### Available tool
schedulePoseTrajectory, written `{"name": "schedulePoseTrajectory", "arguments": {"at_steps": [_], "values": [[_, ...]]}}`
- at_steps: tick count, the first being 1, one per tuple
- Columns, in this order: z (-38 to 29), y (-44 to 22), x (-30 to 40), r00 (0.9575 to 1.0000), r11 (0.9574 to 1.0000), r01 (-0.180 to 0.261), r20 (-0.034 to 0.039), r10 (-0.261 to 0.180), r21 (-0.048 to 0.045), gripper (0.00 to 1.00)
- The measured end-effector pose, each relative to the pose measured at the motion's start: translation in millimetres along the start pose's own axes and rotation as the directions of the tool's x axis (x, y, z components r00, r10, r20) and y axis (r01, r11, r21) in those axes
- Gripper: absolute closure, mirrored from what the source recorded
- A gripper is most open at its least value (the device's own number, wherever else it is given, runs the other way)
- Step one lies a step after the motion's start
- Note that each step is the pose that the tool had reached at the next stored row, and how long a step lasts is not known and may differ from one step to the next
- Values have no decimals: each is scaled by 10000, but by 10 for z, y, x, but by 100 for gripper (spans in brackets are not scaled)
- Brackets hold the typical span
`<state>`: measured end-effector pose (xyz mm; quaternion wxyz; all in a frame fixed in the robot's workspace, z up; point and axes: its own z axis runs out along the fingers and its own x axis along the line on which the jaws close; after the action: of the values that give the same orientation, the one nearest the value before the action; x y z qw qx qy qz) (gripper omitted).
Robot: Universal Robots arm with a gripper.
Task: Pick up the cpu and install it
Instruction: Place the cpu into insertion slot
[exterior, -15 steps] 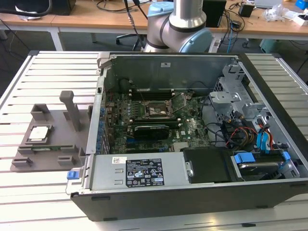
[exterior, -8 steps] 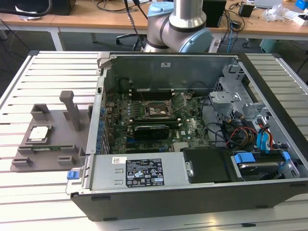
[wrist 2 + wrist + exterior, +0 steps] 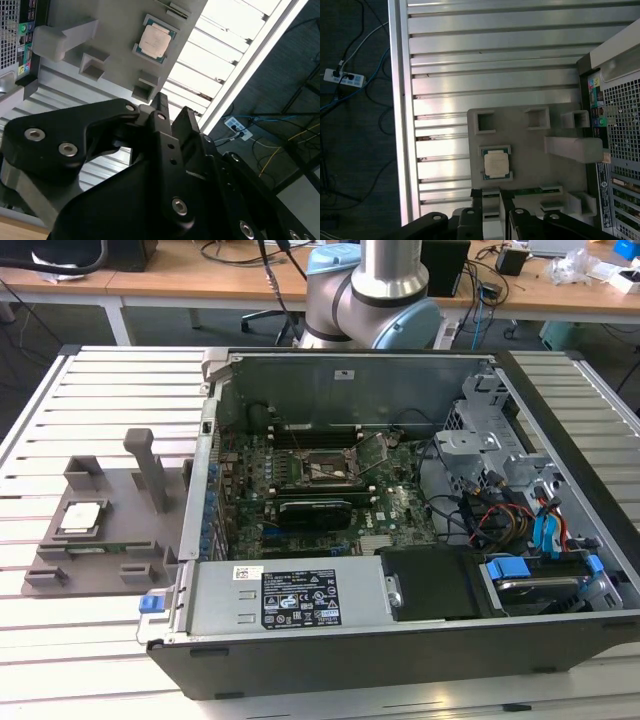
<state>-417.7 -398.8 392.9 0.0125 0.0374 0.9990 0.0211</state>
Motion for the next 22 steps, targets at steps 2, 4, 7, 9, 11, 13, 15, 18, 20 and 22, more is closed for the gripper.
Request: {"name": "schedulePoseTrajectory", "arguments": {"at_steps": [2, 4, 7, 9, 11, 13, 15, 18, 20, 22], "values": [[0, 0, 1, 10000, 10000, 0, 0, 0, 0, 58], [0, 0, 2, 10000, 10000, 0, 0, 0, 0, 40], [0, 5, 4, 10000, 9995, 10, 24, -11, 322, 34], [0, 8, 2, 10000, 9981, 52, 38, -54, 607, 34], [12, 9, 0, 9999, 9981, 95, 38, -98, 604, 34], [42, 8, -4, 9987, 9970, 506, 21, -508, 594, 34], [53, 7, -4, 9987, 9969, 512, 19, -514, 594, 34], [76, 6, -3, 9987, 9969, 512, 19, -514, 594, 34], [106, 5, -3, 9987, 9969, 512, 20, -515, 594, 34], [143, 3, -1, 9987, 9969, 512, 19, -514, 594, 34]]}}
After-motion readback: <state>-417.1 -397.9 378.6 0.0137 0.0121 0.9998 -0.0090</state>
